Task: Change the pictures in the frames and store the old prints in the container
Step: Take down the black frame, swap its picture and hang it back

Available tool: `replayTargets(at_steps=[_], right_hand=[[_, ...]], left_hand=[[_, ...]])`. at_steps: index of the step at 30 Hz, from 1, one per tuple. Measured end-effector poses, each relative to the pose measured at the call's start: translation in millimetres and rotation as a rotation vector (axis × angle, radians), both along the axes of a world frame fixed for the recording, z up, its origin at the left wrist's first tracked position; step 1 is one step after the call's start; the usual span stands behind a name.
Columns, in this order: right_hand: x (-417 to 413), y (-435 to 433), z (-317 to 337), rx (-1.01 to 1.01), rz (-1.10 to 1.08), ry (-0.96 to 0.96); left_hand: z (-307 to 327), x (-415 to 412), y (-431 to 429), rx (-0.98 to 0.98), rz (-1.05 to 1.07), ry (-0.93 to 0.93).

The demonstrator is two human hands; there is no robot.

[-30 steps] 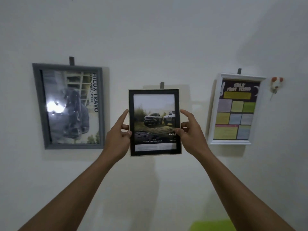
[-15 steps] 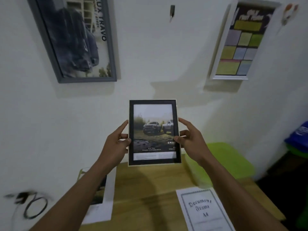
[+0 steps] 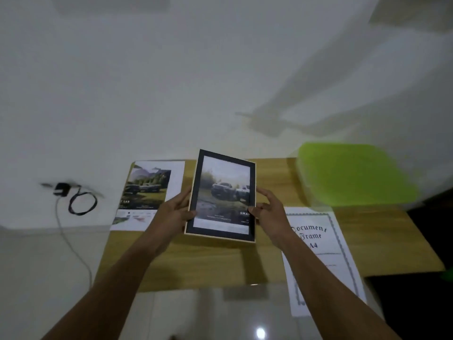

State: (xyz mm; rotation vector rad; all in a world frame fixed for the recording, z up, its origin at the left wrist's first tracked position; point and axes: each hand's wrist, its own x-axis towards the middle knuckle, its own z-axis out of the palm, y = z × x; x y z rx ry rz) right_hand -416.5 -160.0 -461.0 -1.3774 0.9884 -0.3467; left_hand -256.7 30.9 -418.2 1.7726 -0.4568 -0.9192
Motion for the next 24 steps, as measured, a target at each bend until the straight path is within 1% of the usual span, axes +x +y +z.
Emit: replayTargets(at_steps=[2, 5, 9, 13, 15, 16, 18, 20, 21, 24], right_hand=[[4.7, 2.0, -19.0, 0.039, -0.005, 0.026], [11.2, 6.7, -35.7, 0.072, -0.019, 0.050], [17.8, 10.3, -44.3, 0.111, -0.035, 0.023], [25.5, 12.5, -41.4, 0.147, -0.068, 0.000], [31.1, 13.2, -40.1, 0.124, -0.075, 0.006], [35.6, 13.6, -40.9, 0.082, -0.068, 0.021], [47.1, 15.4, -37.2, -0.074, -0.021, 0.051], [61.6, 19.9, -24.0, -0.185, 0.053, 0.036], [68.5, 23.5, -13.1, -0.186, 0.086, 0.019], [81.3, 25.2, 10.5, -0.058, 0.117, -0.017]], left_hand=[[-7.6, 2.2, 10.2, 0.011, -0.062, 0.011], [-16.1, 14.7, 16.0, 0.042, -0.072, 0.015], [-16.7, 22.7, 12.6, 0.089, -0.102, -0.074], [-18.6, 20.8, 6.8, 0.036, -0.059, 0.001], [-15.7, 20.5, 6.1, -0.005, -0.037, 0.030], [-13.7, 21.0, 5.9, -0.015, -0.020, -0.010], [-8.9, 19.1, 3.2, -0.021, -0.007, -0.177], [-5.4, 11.2, -2.3, -0.055, -0.001, -0.263], [-4.7, 5.3, -5.0, -0.071, -0.017, -0.292], [-6.6, -12.4, -10.4, -0.129, -0.074, -0.339]])
